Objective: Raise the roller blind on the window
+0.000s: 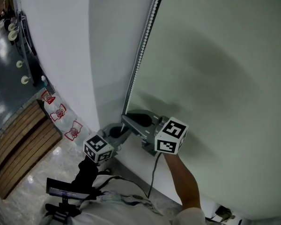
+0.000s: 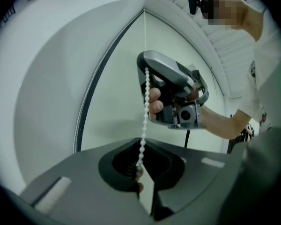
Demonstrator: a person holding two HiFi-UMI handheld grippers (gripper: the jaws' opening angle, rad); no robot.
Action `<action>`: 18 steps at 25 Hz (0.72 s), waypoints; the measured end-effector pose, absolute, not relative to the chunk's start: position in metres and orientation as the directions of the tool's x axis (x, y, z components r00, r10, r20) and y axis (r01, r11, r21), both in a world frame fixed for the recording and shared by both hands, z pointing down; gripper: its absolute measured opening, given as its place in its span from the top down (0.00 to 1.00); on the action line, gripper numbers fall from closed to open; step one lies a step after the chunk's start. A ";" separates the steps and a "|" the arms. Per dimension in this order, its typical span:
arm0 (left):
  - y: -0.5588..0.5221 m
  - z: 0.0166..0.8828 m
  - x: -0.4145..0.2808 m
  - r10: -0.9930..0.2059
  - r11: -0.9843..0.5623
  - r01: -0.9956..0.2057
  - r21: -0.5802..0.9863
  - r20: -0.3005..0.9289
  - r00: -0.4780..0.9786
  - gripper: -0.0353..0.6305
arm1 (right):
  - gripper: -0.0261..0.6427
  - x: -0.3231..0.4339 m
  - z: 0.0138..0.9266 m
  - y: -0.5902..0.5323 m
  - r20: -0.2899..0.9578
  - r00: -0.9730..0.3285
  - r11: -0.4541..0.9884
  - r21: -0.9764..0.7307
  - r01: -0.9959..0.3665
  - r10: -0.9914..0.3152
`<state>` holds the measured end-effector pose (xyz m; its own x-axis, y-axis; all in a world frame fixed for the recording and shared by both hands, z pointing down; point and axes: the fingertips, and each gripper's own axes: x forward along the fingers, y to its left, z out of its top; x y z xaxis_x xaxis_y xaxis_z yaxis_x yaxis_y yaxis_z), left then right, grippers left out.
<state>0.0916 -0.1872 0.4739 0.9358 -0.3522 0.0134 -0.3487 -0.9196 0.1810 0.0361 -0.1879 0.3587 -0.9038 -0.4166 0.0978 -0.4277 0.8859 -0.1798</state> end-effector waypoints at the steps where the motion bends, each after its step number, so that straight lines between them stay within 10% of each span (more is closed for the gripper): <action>1: -0.187 0.474 0.092 -0.351 -0.920 -0.347 0.182 0.016 0.936 0.95 | 0.96 0.036 0.366 -0.187 0.107 -0.903 0.883 -0.191 -0.429 -0.416; 18: -0.187 0.494 0.089 -0.343 -0.910 -0.349 0.222 0.068 0.937 0.95 | 0.95 0.028 0.435 -0.171 0.176 -0.906 0.876 -0.242 -0.418 -0.384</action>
<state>0.0890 -0.1866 0.4939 0.9369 -0.3431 0.0677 -0.3494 -0.9103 0.2221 0.0282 -0.1712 0.4353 -0.9064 -0.3840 0.1760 -0.4179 0.8757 -0.2418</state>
